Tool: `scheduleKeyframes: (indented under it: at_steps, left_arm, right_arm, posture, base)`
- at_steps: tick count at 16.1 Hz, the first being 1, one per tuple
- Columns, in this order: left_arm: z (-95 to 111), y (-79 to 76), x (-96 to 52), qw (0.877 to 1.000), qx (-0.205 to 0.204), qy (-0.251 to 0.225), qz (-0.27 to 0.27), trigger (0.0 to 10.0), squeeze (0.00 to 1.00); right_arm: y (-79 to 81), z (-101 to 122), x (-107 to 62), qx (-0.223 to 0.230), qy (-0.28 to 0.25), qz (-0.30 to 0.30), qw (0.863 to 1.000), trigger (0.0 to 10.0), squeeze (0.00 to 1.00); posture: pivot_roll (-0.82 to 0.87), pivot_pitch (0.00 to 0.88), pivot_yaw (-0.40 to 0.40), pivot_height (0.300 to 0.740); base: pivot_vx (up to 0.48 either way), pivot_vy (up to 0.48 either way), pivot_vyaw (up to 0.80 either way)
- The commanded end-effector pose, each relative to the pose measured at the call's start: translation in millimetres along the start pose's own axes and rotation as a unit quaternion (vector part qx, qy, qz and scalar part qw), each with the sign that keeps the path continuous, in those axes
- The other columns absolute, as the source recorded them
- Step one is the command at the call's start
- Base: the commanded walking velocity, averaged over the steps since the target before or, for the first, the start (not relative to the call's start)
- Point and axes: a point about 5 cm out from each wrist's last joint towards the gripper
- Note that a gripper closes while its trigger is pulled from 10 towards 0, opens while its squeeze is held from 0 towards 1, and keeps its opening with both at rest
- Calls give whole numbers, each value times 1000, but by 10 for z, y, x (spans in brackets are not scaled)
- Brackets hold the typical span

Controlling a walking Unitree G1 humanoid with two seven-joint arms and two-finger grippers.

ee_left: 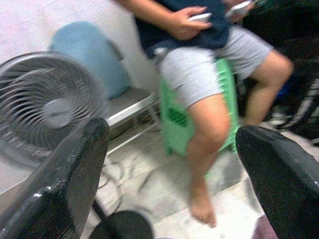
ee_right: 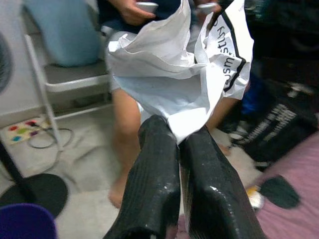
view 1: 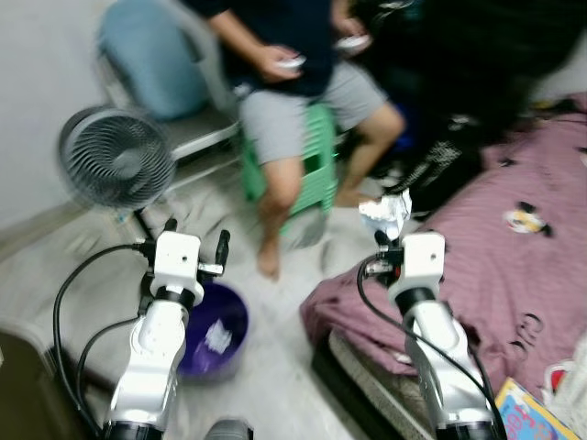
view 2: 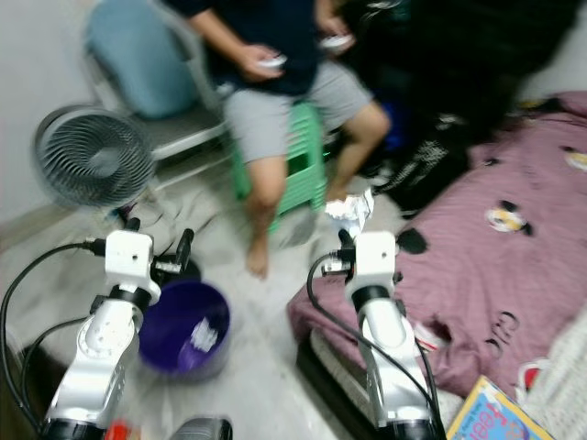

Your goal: Clean up the room

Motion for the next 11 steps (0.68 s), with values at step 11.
scheduleKeyframes:
  at_steps: [11]
  left_arm:
    - [-25, 65, -76, 999, -4, 14, 41, 10000, 0]
  right_arm:
    - [111, -21, 111, 9, 12, 35, 999, 10000, 0]
  posture:
    - [105, 0, -54, 740]
  base:
    - [0, 0, 271]
Point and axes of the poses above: a point about 5 cm out from each wrist's last joint towards the gripper, its own x axis pointing out of the wrist towards the gripper, its own z axis along the axis of the wrist's last joint, y = z × x, and after that the axes turned 14 degrees about x, right-handed
